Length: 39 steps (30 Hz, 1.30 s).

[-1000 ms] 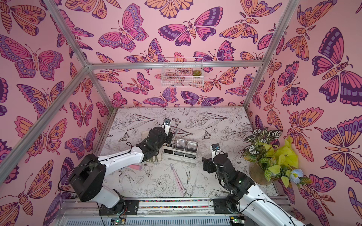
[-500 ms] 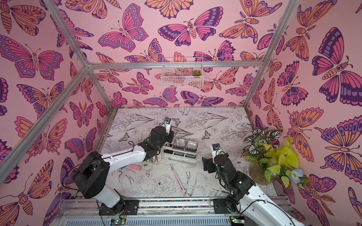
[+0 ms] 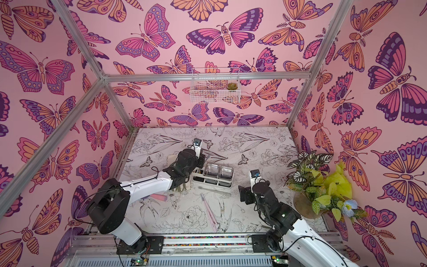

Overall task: Place the toothbrush into the toothbrush holder
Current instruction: Place the toothbrush in the toothbrush holder.

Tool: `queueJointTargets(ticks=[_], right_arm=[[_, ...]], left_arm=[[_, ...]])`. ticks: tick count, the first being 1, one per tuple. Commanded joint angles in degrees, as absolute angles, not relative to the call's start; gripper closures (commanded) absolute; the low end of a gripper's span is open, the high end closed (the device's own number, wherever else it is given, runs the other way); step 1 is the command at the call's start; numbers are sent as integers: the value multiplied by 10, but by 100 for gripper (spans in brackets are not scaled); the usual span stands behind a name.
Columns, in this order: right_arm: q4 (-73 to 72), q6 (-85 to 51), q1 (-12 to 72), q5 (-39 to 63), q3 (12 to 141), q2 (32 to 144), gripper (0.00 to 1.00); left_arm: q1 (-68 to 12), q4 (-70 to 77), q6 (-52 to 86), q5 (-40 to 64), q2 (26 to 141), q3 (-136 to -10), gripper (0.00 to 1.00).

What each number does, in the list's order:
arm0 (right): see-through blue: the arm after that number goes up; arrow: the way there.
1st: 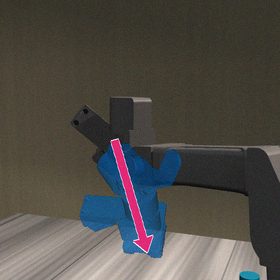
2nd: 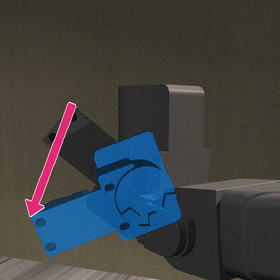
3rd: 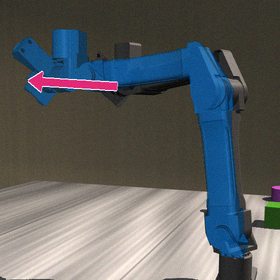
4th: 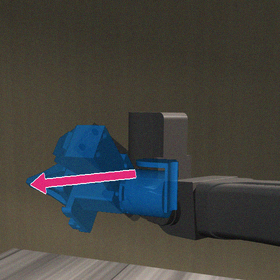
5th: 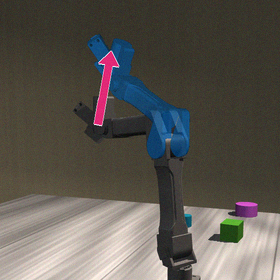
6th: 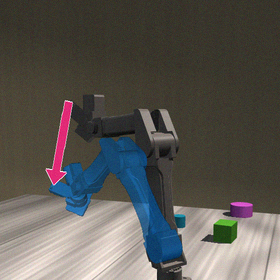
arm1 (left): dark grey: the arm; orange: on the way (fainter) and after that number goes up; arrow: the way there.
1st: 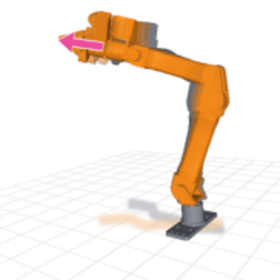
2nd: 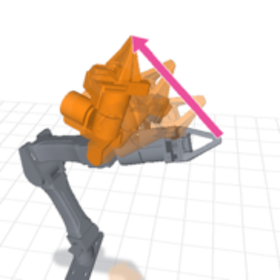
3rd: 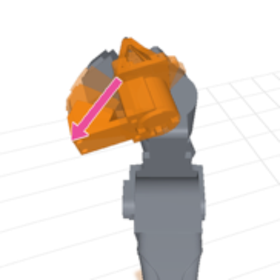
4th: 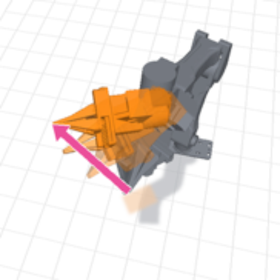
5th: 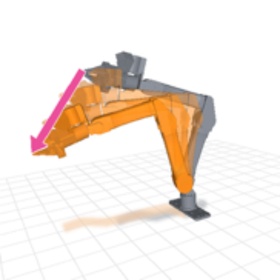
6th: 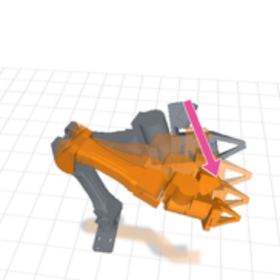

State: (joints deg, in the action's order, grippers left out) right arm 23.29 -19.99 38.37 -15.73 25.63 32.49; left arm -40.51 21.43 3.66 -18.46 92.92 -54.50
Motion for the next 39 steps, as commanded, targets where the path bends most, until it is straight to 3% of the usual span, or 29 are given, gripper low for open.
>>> queueJointTargets(ticks=[1, 7, 10, 39], right_arm=[[230, -208, 380, -156, 256, 321, 12], [230, -208, 379, -154, 256, 323, 11], [230, -208, 379, -153, 256, 323, 11], [215, -213, 376, -147, 238, 326, 11]], left_arm=[[-404, 145, 47, -181, 941, -527, 80], [-404, 145, 46, -177, 931, -526, 60], [-405, 145, 47, -176, 923, -524, 55], [-406, 145, 31, -174, 886, -517, 51]])
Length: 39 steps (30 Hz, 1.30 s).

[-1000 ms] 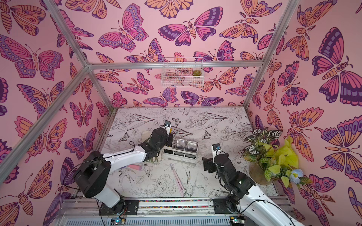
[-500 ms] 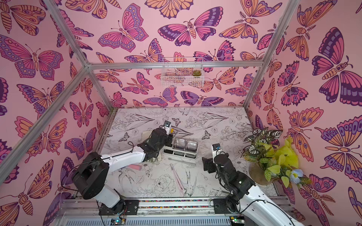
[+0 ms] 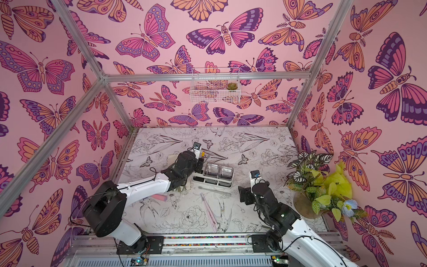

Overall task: Place the toothbrush into the toothbrush holder
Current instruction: Place the toothbrush in the toothbrush holder, then pick up the toothbrush from the center of the board.

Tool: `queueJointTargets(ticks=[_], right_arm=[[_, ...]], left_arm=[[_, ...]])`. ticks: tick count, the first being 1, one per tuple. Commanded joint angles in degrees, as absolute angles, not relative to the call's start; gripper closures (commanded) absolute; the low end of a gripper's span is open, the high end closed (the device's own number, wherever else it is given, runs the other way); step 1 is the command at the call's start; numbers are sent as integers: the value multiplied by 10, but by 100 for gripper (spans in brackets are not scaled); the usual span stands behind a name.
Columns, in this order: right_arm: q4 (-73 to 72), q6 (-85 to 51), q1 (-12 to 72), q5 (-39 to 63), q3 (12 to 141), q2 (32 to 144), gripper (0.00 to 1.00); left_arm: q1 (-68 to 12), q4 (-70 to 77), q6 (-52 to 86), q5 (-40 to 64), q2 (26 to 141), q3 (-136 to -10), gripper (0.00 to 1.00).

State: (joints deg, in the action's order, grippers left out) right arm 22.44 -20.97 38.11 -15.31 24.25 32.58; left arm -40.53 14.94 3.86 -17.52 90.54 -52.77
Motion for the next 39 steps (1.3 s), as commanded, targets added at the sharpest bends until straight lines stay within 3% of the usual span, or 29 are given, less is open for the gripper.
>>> queueJointTargets(ticks=[1, 4, 24, 39], right_arm=[[215, -214, 376, -148, 238, 327, 11], [213, -213, 375, -146, 236, 325, 11], [262, -222, 374, -112, 265, 314, 11], [346, -254, 374, -79, 351, 367, 12]], left_arm=[[-406, 146, 30, -170, 883, -516, 51], [-407, 146, 7, -132, 874, -516, 51], [-409, 133, 18, -138, 778, -476, 49], [-420, 114, 94, -127, 533, -324, 48]])
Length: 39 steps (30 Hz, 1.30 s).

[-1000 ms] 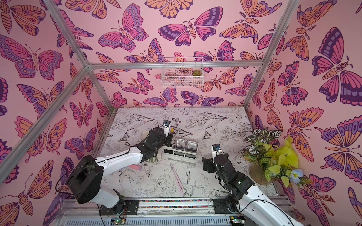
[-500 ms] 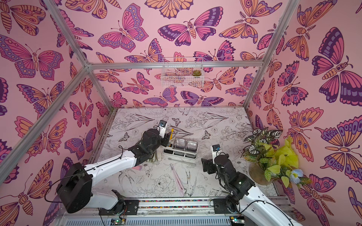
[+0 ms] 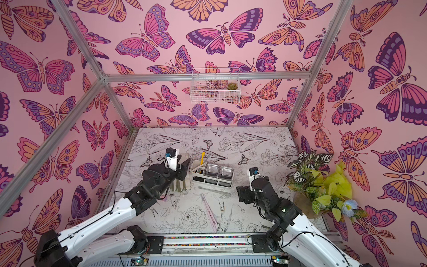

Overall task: Place the toothbrush into the toothbrush holder
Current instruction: Pick up the toothbrush from the center of the board.

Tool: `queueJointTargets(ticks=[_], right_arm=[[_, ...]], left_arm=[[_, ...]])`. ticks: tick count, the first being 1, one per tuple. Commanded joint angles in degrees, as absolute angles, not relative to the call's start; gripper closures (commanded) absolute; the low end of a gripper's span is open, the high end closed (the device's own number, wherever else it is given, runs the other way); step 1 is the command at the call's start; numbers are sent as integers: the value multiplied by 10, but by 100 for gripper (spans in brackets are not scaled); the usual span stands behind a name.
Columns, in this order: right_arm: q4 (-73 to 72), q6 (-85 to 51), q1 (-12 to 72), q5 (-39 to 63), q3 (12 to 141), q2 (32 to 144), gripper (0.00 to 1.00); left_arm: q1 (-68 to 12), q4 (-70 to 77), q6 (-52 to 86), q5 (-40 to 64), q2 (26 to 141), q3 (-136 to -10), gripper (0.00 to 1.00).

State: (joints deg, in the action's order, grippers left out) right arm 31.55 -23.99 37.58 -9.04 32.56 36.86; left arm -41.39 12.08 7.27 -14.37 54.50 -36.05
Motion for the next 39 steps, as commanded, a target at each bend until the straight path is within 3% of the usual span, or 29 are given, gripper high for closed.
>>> queueJointTargets(ticks=[1, 8, 10, 15, 26, 34, 39], right_arm=[[353, -256, 374, -77, 356, 365, 12], [406, -285, 374, -53, 389, 370, 10], [423, -296, 374, -45, 395, 380, 1], [437, -331, 374, -15, 390, 389, 1], [382, -394, 377, 122, 315, 375, 1], [351, -415, 392, 145, 272, 346, 1], [331, -414, 415, 135, 270, 383, 3]], left_arm=[[-424, 115, 87, -126, 527, -311, 48], [-476, 115, 63, -166, 471, -227, 48], [-481, 115, 63, -164, 445, -197, 48], [-480, 128, 80, -182, 391, -150, 47], [-480, 127, 89, -181, 495, -183, 46], [-481, 140, 94, -187, 483, -171, 46], [-481, 140, 91, -192, 498, -177, 46]])
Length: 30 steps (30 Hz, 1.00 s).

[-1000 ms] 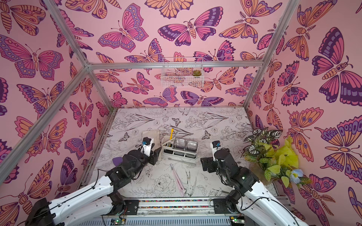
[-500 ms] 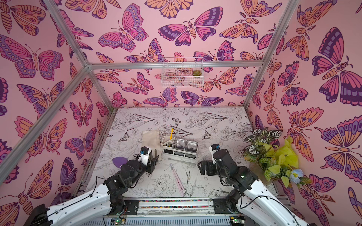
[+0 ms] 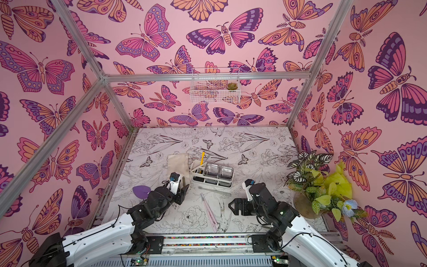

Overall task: Place the toothbrush into the toothbrush holder
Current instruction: Pick up the toothbrush from the center of the board.

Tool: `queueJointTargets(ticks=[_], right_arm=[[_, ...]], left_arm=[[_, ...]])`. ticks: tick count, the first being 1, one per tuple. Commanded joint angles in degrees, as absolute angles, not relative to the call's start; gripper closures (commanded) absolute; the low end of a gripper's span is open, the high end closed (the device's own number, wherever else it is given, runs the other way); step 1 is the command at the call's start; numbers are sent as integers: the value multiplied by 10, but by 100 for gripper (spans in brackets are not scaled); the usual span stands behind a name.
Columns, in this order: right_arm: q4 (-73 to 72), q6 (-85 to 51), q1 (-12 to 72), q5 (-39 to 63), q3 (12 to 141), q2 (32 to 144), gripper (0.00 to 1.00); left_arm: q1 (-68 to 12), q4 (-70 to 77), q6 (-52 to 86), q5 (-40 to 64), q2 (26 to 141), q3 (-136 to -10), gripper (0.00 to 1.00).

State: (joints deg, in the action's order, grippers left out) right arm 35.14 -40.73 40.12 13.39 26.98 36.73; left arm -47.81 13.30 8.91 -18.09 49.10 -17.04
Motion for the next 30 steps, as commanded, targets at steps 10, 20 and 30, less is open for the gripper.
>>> queueJointTargets(ticks=[10, 20, 30], right_arm=[[245, -418, 499, 95, 281, 504, 11], [174, -396, 515, 63, 338, 626, 22], [180, -386, 574, 29, 432, 792, 37]], left_arm=[[-481, 139, 93, -187, 522, -183, 46], [-481, 139, 94, -191, 524, -183, 46], [-481, 131, 94, -196, 499, -182, 46]])
